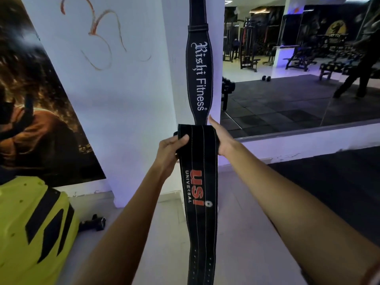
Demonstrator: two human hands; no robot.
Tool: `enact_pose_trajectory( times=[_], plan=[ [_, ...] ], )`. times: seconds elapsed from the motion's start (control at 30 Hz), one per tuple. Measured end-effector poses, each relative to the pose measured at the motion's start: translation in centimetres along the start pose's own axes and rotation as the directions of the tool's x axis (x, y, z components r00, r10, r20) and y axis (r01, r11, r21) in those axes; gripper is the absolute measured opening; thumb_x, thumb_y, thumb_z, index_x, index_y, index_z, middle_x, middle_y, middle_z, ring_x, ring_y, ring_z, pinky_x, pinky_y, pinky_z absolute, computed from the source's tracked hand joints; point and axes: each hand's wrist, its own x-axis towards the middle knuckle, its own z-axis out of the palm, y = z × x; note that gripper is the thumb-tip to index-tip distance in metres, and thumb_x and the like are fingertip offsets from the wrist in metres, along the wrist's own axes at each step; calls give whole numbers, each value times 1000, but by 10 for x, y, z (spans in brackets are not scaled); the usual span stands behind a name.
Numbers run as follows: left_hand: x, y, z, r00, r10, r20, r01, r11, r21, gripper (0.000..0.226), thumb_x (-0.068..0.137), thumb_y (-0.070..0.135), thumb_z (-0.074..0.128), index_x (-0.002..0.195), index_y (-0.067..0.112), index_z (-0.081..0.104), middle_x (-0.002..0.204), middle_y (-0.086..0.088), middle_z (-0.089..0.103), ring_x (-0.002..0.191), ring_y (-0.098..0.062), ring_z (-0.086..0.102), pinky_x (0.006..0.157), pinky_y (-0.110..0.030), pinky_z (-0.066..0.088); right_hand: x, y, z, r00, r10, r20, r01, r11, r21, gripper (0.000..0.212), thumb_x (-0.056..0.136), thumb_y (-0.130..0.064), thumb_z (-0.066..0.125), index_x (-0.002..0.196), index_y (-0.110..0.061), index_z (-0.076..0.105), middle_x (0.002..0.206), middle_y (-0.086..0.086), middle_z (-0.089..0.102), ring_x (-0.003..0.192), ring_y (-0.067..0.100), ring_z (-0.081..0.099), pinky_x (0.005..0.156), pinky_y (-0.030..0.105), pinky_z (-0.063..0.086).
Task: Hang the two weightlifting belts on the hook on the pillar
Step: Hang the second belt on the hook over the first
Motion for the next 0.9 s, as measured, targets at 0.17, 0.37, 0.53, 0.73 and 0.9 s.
enact_pose_trajectory(
  times=[0.17,0.37,0.53,0.73,0.9],
  plan=[
    [-12,-21,-30,967,-93,237,67,991,118,17,85,8,61,96,9,74,92,-1,76,90,-17,70,81,-29,54,6,3,-4,986,138,-97,-152,977,-153,57,72,-41,75,110,-2,58,92,11,64,87,26,64,90,40,52],
    [-13,-27,-44,911,-358,206,335,932,138,51,84,58,52,98,11,69,86,-3,73,83,-18,69,80,-32,53,4,39,-2,994,113,-13,-112,955,-273,27,76,-26,74,91,-6,65,92,10,68,87,26,64,92,38,51],
    [17,-14,-36,905,-423,-44,418,903,-96,55,89,54,49,106,4,60,91,-8,66,80,-19,65,67,-30,52,-7,53,-9,995,-5,97,36,947,-319,38,85,-20,64,117,0,59,110,12,67,103,26,63,92,33,50],
    [29,-12,-19,933,-313,-179,276,940,-202,26,84,7,65,110,7,63,87,-4,66,73,-18,63,54,-24,52,-20,64,-29,980,34,197,56,899,-435,48,91,-32,53,133,-9,48,133,9,56,126,24,50,96,36,46],
    [22,-15,-4,984,-121,-129,94,976,-199,22,83,2,64,97,18,66,89,-3,68,76,-20,63,65,-29,52,-22,43,-23,994,-66,85,86,959,-269,79,81,-74,20,137,-24,45,134,2,53,120,20,51,91,38,44]
  ],
)
